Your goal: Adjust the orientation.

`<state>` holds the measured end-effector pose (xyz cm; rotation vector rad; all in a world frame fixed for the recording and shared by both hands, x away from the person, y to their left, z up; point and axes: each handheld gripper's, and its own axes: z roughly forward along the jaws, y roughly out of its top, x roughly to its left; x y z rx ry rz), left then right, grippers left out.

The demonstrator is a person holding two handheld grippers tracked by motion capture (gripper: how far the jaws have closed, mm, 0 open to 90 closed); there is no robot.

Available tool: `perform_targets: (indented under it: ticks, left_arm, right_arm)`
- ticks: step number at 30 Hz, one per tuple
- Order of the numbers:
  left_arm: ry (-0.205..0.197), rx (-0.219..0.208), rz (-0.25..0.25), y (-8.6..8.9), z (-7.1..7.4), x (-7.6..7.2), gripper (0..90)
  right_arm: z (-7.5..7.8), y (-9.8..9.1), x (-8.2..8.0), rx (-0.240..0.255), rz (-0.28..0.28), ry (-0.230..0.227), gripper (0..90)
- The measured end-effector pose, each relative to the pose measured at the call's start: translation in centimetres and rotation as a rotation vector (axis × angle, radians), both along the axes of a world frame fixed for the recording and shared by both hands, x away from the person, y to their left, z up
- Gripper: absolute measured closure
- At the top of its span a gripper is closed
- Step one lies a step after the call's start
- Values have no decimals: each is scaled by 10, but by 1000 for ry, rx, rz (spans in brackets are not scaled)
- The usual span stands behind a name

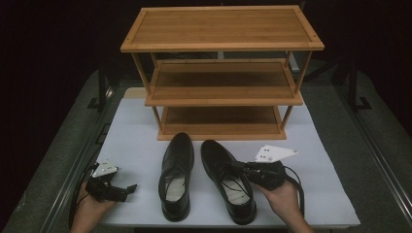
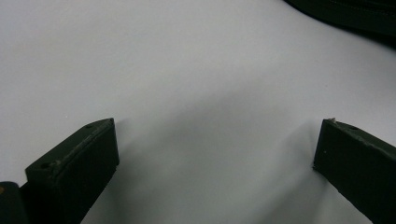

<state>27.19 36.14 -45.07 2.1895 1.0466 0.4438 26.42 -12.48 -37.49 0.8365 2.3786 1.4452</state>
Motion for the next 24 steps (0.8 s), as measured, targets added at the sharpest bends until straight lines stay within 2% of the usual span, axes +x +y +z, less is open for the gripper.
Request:
perform_targets:
  ticks: [7, 13, 17, 20, 23, 24]
  left_arm:
    - [0, 0, 1, 0, 0, 0, 0]
    - [-2, -2, 1, 0, 0, 0, 0]
    - [-1, -2, 1, 0, 0, 0, 0]
    - [-1, -2, 1, 0, 0, 0, 0]
    - [0, -1, 0, 0, 0, 0, 0]
    - [0, -1, 1, 0, 0, 0, 0]
  right_arm:
    - [5, 7, 8, 11, -9, -20, 887]
    - [11, 18, 22, 32, -10, -41, 887]
    - [4, 27, 34, 31, -10, -30, 886]
    - [-3, 30, 37, 17, -14, -17, 886]
    - [-5, 27, 37, 30, -16, -14, 884]
    - [-7, 26, 37, 15, -16, -14, 881]
